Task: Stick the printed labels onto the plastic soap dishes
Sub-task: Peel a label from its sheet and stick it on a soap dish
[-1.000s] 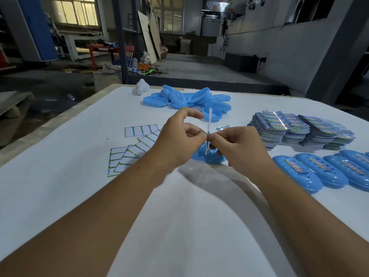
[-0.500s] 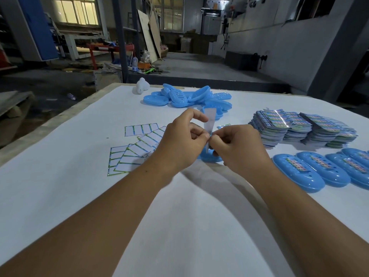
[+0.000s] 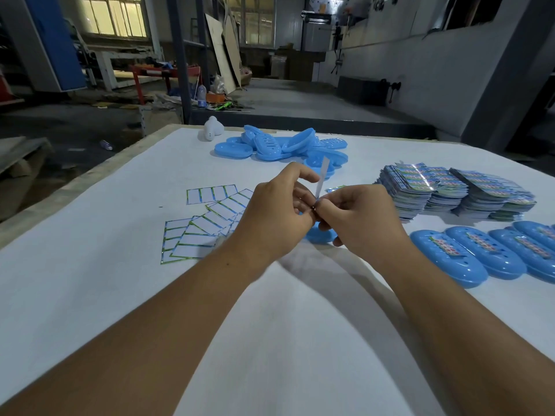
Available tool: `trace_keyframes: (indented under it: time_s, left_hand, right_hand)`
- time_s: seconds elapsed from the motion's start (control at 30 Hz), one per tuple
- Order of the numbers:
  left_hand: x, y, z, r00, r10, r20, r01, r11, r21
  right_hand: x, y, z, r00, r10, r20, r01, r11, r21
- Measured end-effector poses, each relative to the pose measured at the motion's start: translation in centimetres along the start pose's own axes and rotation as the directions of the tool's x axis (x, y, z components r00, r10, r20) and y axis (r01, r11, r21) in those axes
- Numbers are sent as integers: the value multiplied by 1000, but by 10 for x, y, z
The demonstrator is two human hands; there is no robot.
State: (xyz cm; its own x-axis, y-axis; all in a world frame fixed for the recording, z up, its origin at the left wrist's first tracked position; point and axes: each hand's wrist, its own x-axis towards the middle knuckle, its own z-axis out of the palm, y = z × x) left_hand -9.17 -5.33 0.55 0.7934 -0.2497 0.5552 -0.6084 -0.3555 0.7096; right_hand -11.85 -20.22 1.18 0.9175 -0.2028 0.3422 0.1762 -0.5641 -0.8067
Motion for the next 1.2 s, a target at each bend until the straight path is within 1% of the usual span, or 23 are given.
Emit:
trace_keyframes:
  time_s: [0.47,0.57,0.67,0.73,0.77,0.83,0.93,1.07,1.13,1.2]
  left_hand:
    - [0,4,0,1000,-1,-4,1,1000,29]
    - [0,3,0,1000,-8,-10,8,1000,20]
    - [3,2,-2,994,-88,-68,82,993,-83]
    - [6,2,-5,975,-197,-99,172,960,-220]
    - [8,3,-6,960,-260,-102,220,930,-293]
    - [10,3,-7,928,-361,-90,295,863,-411]
    - [13,4,-7,891,-445,-90,350,800,-488]
    - [13,2,-8,879,-467,-92,374,797,-473]
    - [12,0,-7,879,-472,-74,392,801,-453]
    - [12,0,-5,876,-480,-41,416,796,-440]
  right_hand:
    - [-1,-3,-2,1000,1,-15,-1,1000,-25]
    - [-1,-1,-1,1000,-1,-10,1,1000,2]
    - [3,3,1,999,7,-49,-5,999,45]
    - [8,8,0,994,59,-88,-52,995,82]
    - [10,9,-2,992,92,-85,-82,990,111]
    - [11,11,-4,990,140,-26,-132,972,196]
    - [10,7,-5,984,164,77,-181,908,377]
    - [9,2,-11,969,152,192,-231,829,509]
    - [7,1,-9,956,137,260,-259,808,530]
    - [4,0,-5,947,123,297,-269,810,521]
